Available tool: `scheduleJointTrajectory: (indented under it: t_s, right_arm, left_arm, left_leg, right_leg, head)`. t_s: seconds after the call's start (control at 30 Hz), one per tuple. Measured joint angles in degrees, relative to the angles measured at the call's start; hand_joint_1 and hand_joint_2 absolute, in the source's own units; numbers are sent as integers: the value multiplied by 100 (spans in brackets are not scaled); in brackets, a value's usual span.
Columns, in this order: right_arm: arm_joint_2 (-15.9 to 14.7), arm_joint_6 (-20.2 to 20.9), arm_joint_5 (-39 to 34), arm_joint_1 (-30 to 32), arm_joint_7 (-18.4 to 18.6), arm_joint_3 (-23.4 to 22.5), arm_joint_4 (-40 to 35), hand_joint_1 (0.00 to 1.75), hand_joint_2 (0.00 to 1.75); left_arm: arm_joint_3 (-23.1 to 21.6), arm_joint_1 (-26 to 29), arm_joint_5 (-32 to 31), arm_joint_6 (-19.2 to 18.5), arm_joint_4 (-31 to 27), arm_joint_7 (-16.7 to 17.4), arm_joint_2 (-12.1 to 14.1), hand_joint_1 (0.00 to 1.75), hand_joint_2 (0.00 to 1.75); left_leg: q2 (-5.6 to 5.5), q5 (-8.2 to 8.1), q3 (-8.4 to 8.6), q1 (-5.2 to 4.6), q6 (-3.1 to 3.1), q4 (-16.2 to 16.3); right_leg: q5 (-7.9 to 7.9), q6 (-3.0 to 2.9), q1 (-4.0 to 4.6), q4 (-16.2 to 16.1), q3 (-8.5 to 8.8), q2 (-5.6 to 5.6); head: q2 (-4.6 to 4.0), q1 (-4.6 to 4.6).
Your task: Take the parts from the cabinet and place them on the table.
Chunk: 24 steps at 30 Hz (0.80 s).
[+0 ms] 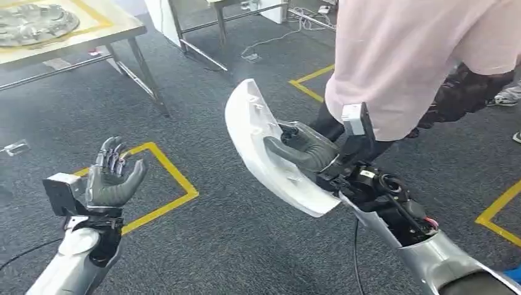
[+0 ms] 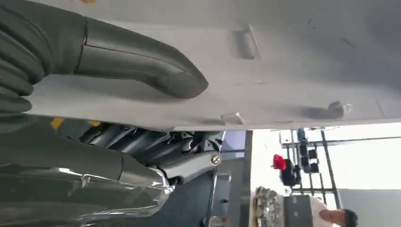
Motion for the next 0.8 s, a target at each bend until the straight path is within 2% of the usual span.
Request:
scheduleJointTrajectory:
  t_s: [0.03,0.07,0.1,0.13,0.17,0.2,0.23,0.27,0.3,0.33,0.37,0.4,0.43,0.5,0.53,0.57,0.6,0.63,0.67,0.7,0.73,0.77,0.8]
  right_arm:
    - [0,2,0,-10,-4,0,2,175,175]
    - [0,2,-2,-23,-24,-9,2,175,175]
    - [0,15,-7,-31,-37,-7,11,175,175]
    - [0,28,-11,-28,-37,0,22,175,175]
    - [0,28,-18,-28,-37,2,39,175,175]
    - [0,28,-20,-27,-37,2,57,175,175]
    - [0,28,-22,-28,-39,2,70,175,175]
    - [0,31,-28,-29,-39,2,77,175,175]
    - [0,35,-35,-31,-39,2,79,175,175]
    - [0,35,-50,-36,-39,0,81,175,175]
    - [0,35,-59,-43,-44,-2,81,175,175]
    - [0,37,-61,-64,-42,0,85,175,175]
    - [0,50,-68,-70,-46,0,87,175,175]
    - [2,53,-70,-81,-48,2,90,175,175]
    - [0,53,-70,-90,-48,-2,94,175,175]
    - [0,53,-72,-100,-55,-7,96,175,175]
    - [0,50,-76,-104,-57,-7,103,175,175]
    - [0,44,-76,-96,-55,-4,109,175,175]
    - [0,39,-77,-87,-55,-4,125,175,175]
    - [0,33,-77,-85,-55,0,140,175,175]
    - [0,24,-77,-85,-55,0,153,175,175]
    - [0,13,-77,-86,-55,-2,155,175,175]
    - [0,9,-77,-88,-55,-2,155,175,175]
  left_arm:
    - [0,-6,-2,-7,0,-13,4,0,175]
    - [0,-37,0,-15,0,-13,4,0,175]
    - [0,-55,0,-17,0,-18,4,0,175]
    - [0,-55,0,-17,2,-20,4,0,175]
    - [0,-51,0,-22,2,-20,2,0,175]
    - [0,-50,0,-28,4,-20,4,0,175]
    - [0,-54,0,-31,4,-20,7,0,175]
    - [0,-58,0,-31,4,-20,7,0,175]
    - [0,-68,0,-31,4,-20,9,0,175]
    - [0,-86,0,-33,4,-22,11,0,175]
    - [0,-110,0,-33,4,-22,11,0,175]
    - [0,-113,0,-33,4,-30,11,0,175]
    - [0,-106,0,-33,4,-26,13,0,175]
    - [0,-115,0,-33,4,-26,20,0,175]
    - [0,-120,0,-33,2,-30,13,0,175]
    - [0,-145,0,-33,4,-31,13,0,175]
    - [0,-160,0,-35,4,-33,11,0,175]
    - [0,-163,0,-39,4,-33,2,0,175]
    - [0,-160,0,-42,7,-33,-2,0,175]
    - [0,-160,0,-50,13,-33,-4,0,175]
    - [0,-161,0,-52,15,-33,-4,0,175]
    - [0,-163,2,-52,15,-33,-6,0,175]
    - [0,-168,2,-52,15,-35,-6,0,175]
  left_leg:
    - [229,-102,-40,-25,-21,110]
    - [409,-298,-189,-19,-47,432]
    - [516,-514,-420,-5,-78,912]
    - [566,-696,-661,13,-98,1392]
    - [594,-811,-868,23,-119,1784]
    - [612,-776,-934,35,-135,1884]
    - [621,-624,-836,48,-143,1677]
    - [643,-398,-607,54,-142,1253]
    - [700,-142,-284,57,-132,651]
    - [875,26,27,50,-114,111]
    - [977,-33,92,-11,-75,-24]
    - [868,-12,78,0,-19,-29]
    - [833,-29,72,-9,5,-17]
    - [737,-24,82,-10,73,-30]
    - [701,-13,104,26,109,-49]
    - [670,-18,106,28,139,-48]
    - [629,-17,104,27,168,-47]
    - [590,-19,103,23,174,-46]
    - [542,-23,104,11,181,-45]
    - [489,-25,105,3,183,-42]
    - [421,-25,108,0,183,-37]
    - [355,-27,113,-1,181,-31]
    - [288,-32,125,-3,173,-22]
  right_leg:
    - [26,-6,11,-27,44,-64]
    - [32,-30,5,-34,46,-111]
    - [28,-36,15,-34,48,-173]
    - [26,-39,20,-34,47,-230]
    - [23,-38,20,-31,43,-293]
    - [21,-38,17,-31,45,-358]
    - [15,-34,16,-30,49,-411]
    - [5,-21,13,-30,60,-459]
    - [-9,1,9,-27,77,-506]
    - [-29,31,18,-24,99,-546]
    - [-55,72,80,-12,86,-576]
    - [-66,92,75,-14,95,-600]
    - [-79,120,93,-15,115,-638]
    - [-106,185,61,-27,153,-717]
    - [-192,225,19,54,87,-582]
    - [-392,232,17,343,-26,-387]
    - [-638,236,18,832,-246,-295]
    - [-853,244,28,1366,-496,-249]
    - [-989,247,30,1810,-715,-228]
    - [-983,246,29,2015,-842,-226]
    - [-823,228,30,1882,-813,-224]
    - [-560,200,31,1498,-664,-210]
    - [-239,162,32,947,-435,-153]
  head:
    - [0,-16]
    - [0,-88]
    - [0,-131]
    - [0,-162]
    - [0,-179]
    - [0,-221]
    - [0,-247]
    - [0,-260]
    - [0,-278]
    - [0,-293]
    - [0,-328]
    - [0,-276]
    - [0,-243]
    - [0,-254]
    - [0,-238]
    - [0,-210]
    - [0,-160]
    - [0,-122]
    - [0,-87]
    - [0,-68]
    - [0,-66]
    - [0,-39]
    - [0,-4]
